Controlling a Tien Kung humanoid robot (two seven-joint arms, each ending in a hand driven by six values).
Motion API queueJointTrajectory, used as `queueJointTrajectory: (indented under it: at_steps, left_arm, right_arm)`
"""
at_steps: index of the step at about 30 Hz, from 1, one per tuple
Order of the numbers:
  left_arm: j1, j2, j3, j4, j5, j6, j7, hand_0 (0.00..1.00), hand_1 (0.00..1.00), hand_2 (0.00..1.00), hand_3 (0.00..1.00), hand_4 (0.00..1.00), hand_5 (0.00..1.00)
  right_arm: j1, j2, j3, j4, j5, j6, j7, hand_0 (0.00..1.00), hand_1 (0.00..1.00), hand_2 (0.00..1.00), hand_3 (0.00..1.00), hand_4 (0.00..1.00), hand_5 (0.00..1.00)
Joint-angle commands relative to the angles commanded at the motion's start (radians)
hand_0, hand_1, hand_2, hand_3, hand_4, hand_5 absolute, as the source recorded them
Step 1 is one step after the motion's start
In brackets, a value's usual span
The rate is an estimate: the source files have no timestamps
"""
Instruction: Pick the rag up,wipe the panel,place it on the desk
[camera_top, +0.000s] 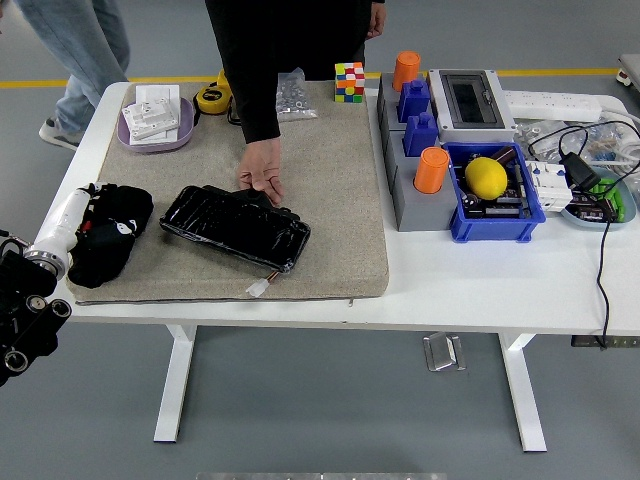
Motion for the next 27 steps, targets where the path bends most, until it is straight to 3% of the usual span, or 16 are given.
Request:
queueJointTrajectory:
  at_steps: [4, 5, 16, 17, 22, 23, 27]
  left_arm:
    - [-0.003, -0.001, 0.011, 0.006, 0.007, 0.007, 0.009, 0.615, 0.832, 0.873, 0.789, 0.797, 0.292]
    - [-0.004, -0.002, 0.013, 0.008, 0.008, 0.008, 0.011, 0.506, 0.792, 0.871, 0.771, 0.775, 0.248]
    - [-0.008, -0.008, 0.022, 0.017, 0.021, 0.037, 0.025, 0.458, 0.756, 0.861, 0.751, 0.767, 0.249]
    - [-0.008, -0.008, 0.024, 0.017, 0.021, 0.039, 0.026, 0.401, 0.65, 0.837, 0.7, 0.757, 0.252]
    - [-0.011, -0.01, 0.028, 0.022, 0.022, 0.051, 0.029, 0.401, 0.65, 0.837, 0.7, 0.757, 0.252]
    - [-0.011, -0.011, 0.029, 0.026, 0.022, 0.053, 0.03, 0.368, 0.503, 0.821, 0.785, 0.742, 0.22]
    - [-0.011, -0.01, 0.031, 0.032, 0.028, 0.056, 0.034, 0.368, 0.503, 0.821, 0.785, 0.742, 0.22]
  right_arm:
    - [0.003, -0.003, 0.005, 0.003, -0.004, -0.001, 0.0, 0.721, 0.629, 0.669, 0.582, 0.972, 0.551]
    - [0.003, -0.003, 0.007, 0.003, -0.005, -0.002, 0.0, 0.722, 0.628, 0.669, 0.583, 0.97, 0.551]
    - [0.006, -0.007, 0.015, 0.007, -0.011, -0.002, -0.001, 0.72, 0.628, 0.669, 0.583, 0.969, 0.554]
    - [0.006, -0.007, 0.014, 0.007, -0.011, -0.002, -0.001, 0.722, 0.629, 0.669, 0.583, 0.969, 0.556]
    - [0.008, -0.008, 0.015, 0.007, -0.01, -0.002, -0.001, 0.722, 0.629, 0.669, 0.583, 0.969, 0.556]
    - [0.008, -0.009, 0.016, 0.007, -0.011, -0.003, -0.001, 0.723, 0.629, 0.669, 0.583, 0.968, 0.556]
    - [0.011, -0.008, 0.024, 0.008, -0.016, -0.005, 0.0, 0.723, 0.629, 0.669, 0.583, 0.968, 0.556]
